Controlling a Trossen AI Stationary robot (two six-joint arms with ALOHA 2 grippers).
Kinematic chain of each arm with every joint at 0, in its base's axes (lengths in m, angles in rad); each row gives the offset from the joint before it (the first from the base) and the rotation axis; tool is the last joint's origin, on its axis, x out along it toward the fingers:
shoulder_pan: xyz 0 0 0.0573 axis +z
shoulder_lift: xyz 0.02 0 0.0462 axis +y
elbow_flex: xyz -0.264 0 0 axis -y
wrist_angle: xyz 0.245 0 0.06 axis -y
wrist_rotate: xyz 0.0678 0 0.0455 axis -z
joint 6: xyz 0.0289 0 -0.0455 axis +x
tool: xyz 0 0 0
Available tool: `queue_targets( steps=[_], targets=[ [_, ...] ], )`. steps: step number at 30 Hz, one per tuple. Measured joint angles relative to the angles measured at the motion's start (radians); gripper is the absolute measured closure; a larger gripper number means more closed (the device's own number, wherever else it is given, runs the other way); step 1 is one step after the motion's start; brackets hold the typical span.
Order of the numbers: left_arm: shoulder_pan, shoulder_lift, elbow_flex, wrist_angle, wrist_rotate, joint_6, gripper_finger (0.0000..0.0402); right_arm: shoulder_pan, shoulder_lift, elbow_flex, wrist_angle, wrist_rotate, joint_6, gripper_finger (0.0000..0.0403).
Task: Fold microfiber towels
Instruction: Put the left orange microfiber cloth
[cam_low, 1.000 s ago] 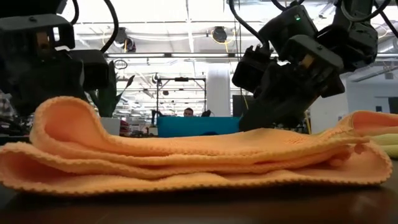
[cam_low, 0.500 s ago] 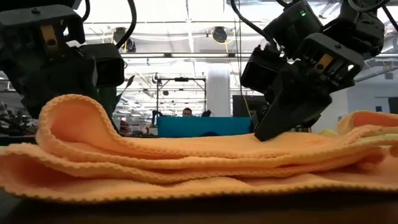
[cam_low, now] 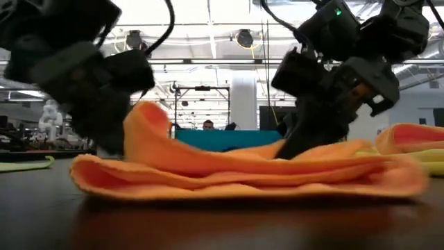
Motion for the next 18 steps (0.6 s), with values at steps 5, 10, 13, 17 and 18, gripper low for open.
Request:
queue_targets(
  steps=[5,10,13,17,18],
  targets=[
    [0.052,-0.132,0.002,-0.02,-0.07,0.152,0.0397,0.0,-0.113,0.001,-0.062,0.076,-0.03,0.0399],
    [0.113,-0.255,0.002,-0.03,-0.154,0.344,0.0399,0.0,-0.232,0.002,-0.087,0.193,-0.072,0.0401],
    [0.169,-0.286,0.003,-0.055,-0.186,0.456,0.0399,-0.005,-0.288,0.002,-0.105,0.272,-0.124,0.0401],
    [0.263,-0.286,0.003,-0.049,-0.196,0.516,0.04,-0.041,-0.345,0.002,-0.115,0.366,-0.185,0.0402],
    [0.286,-0.286,0.003,-0.044,-0.19,0.53,0.04,-0.056,-0.356,0.003,-0.115,0.368,-0.196,0.0402]
  ],
)
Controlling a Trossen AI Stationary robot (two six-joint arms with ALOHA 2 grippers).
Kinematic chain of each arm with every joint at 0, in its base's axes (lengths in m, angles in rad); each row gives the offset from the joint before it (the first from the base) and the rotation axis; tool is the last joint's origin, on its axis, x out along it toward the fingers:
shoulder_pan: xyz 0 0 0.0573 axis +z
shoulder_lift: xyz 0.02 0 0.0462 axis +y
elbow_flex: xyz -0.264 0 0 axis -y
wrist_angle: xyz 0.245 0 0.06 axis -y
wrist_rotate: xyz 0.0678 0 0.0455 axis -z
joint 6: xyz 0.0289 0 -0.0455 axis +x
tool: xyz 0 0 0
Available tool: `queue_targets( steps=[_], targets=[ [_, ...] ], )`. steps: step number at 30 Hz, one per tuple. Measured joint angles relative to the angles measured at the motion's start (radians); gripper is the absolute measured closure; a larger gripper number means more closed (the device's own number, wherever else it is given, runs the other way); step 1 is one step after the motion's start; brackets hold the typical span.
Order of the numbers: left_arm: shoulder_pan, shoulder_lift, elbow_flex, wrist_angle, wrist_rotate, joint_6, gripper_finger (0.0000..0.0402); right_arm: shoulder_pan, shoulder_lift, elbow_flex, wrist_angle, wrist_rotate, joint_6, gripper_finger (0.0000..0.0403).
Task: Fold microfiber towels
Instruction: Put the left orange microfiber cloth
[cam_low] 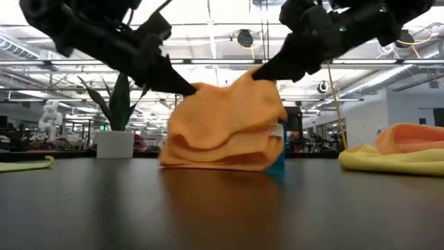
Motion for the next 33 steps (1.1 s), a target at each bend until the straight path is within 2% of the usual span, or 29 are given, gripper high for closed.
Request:
queue_targets(
  steps=[5,12,15,19,26,30,33],
  targets=[
    [0.091,-0.002,0.0,0.049,0.057,0.045,0.04,-0.087,-0.037,0.0,0.0,-0.009,-0.043,0.0402],
    [0.193,-0.005,0.0,0.123,0.097,0.136,0.0399,-0.246,-0.054,0.0,0.01,-0.113,-0.09,0.0402],
    [0.248,-0.005,0.0,0.134,0.104,0.12,0.04,-0.302,-0.053,0.0,0.018,-0.124,-0.095,0.0402],
    [0.304,-0.005,0.0,0.136,0.172,0.108,0.0399,-0.365,-0.059,0.001,0.018,-0.194,-0.096,0.0403],
    [0.423,0.015,0.001,0.149,0.191,0.143,0.0398,-0.476,-0.049,0.001,-0.007,-0.192,-0.132,0.0403],
    [0.487,0.017,0.002,0.164,0.279,0.132,0.0399,-0.546,-0.043,0.002,-0.006,-0.201,-0.154,0.0403],
    [0.521,0.018,0.003,0.198,0.296,0.138,0.0398,-0.597,-0.039,0.003,0.0,-0.227,-0.157,0.0403]
  ],
)
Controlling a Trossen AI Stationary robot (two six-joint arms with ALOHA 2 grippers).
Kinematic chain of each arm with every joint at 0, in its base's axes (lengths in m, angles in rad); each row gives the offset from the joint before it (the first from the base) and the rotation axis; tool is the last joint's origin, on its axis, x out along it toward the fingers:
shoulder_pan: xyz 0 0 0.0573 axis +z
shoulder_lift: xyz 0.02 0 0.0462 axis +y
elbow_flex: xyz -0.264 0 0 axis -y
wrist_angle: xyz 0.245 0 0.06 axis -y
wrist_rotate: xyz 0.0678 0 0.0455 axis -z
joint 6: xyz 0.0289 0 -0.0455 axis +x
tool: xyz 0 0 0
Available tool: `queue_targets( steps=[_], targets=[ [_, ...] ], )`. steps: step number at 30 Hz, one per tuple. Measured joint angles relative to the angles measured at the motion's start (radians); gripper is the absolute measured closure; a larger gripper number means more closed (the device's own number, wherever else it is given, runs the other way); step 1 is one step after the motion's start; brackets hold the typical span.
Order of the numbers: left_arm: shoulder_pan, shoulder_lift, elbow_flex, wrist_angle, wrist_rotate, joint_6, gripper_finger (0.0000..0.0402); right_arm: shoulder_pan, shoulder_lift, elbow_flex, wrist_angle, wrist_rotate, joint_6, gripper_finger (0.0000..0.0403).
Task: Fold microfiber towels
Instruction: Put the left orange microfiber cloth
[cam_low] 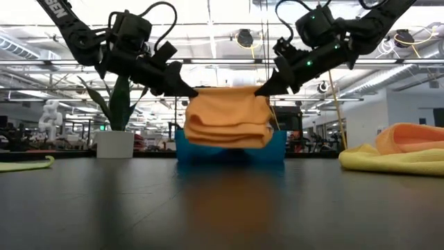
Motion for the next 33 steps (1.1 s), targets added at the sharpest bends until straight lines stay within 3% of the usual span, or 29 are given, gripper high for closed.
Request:
queue_targets(
  steps=[4,11,17,23,27,33],
  targets=[
    [0.053,0.014,0.026,-0.003,0.036,0.05,0.0399,-0.057,0.044,0.002,0.056,-0.065,-0.017,0.0403],
    [0.131,0.213,0.17,-0.123,0.098,0.045,0.0399,-0.132,0.208,0.047,0.045,-0.066,-0.046,0.0403],
    [0.131,0.339,0.261,-0.212,0.028,0.051,0.0392,-0.175,0.312,0.051,0.109,-0.07,-0.056,0.0401],
    [0.133,0.362,0.279,-0.28,0.0,0.052,0.0392,-0.194,0.364,0.051,0.144,-0.155,-0.079,0.0398],
    [0.133,0.358,0.278,-0.286,0.032,0.054,0.0363,-0.196,0.357,0.051,0.138,-0.173,-0.072,0.0369],
    [0.129,0.311,0.277,-0.286,0.051,0.053,0.0284,-0.191,0.293,0.047,0.108,-0.165,-0.054,0.0289]
  ],
)
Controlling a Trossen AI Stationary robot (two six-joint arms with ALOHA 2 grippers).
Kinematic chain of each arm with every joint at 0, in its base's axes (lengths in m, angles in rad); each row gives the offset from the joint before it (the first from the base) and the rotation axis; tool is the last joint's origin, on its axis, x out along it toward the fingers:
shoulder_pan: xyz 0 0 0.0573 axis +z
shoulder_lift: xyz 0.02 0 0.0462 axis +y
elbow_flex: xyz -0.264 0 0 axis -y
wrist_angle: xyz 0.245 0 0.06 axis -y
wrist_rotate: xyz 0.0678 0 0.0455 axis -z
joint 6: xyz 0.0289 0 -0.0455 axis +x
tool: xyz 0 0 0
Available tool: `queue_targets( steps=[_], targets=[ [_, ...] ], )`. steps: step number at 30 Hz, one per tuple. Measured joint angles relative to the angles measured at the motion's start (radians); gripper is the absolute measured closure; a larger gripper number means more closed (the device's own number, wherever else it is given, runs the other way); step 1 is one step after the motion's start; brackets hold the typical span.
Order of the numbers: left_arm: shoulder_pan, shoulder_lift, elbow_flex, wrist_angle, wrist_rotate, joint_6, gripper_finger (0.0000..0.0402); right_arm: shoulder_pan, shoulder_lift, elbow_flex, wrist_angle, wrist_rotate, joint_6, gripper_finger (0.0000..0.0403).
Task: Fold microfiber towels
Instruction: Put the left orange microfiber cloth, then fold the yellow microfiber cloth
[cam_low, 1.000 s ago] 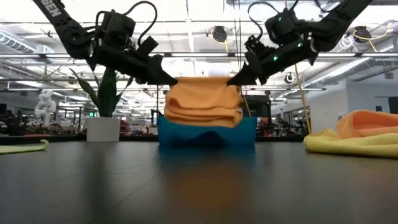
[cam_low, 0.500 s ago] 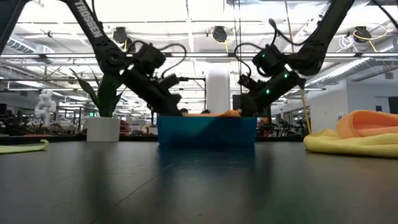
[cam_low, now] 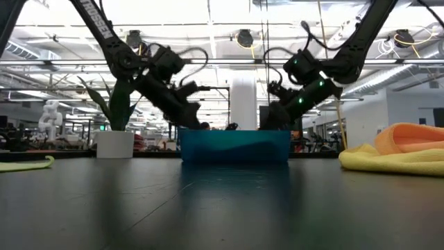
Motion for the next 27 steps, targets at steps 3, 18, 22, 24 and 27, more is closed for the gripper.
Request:
queue_targets(
  steps=[3,18,22,24,27],
  targets=[
    [0.0,-0.069,0.0,-0.042,-0.034,-0.029,0.0249,0.0,-0.065,0.001,-0.022,0.0,0.017,0.0256],
    [-0.269,-0.361,-0.072,-0.113,0.07,-0.223,0.0244,0.155,-0.407,-0.085,-0.207,-0.227,0.058,0.0223],
    [-0.414,-0.363,-0.099,-0.064,-0.035,-0.27,0.0272,0.278,-0.46,-0.094,-0.297,-0.208,0.113,0.0224],
    [-0.491,-0.361,-0.123,0.002,-0.076,-0.284,0.0285,0.364,-0.483,-0.094,-0.326,-0.151,0.118,0.0224],
    [-0.594,-0.364,-0.148,0.084,-0.141,-0.27,0.0303,0.481,-0.517,-0.093,-0.352,-0.031,0.117,0.0224]
  ],
)
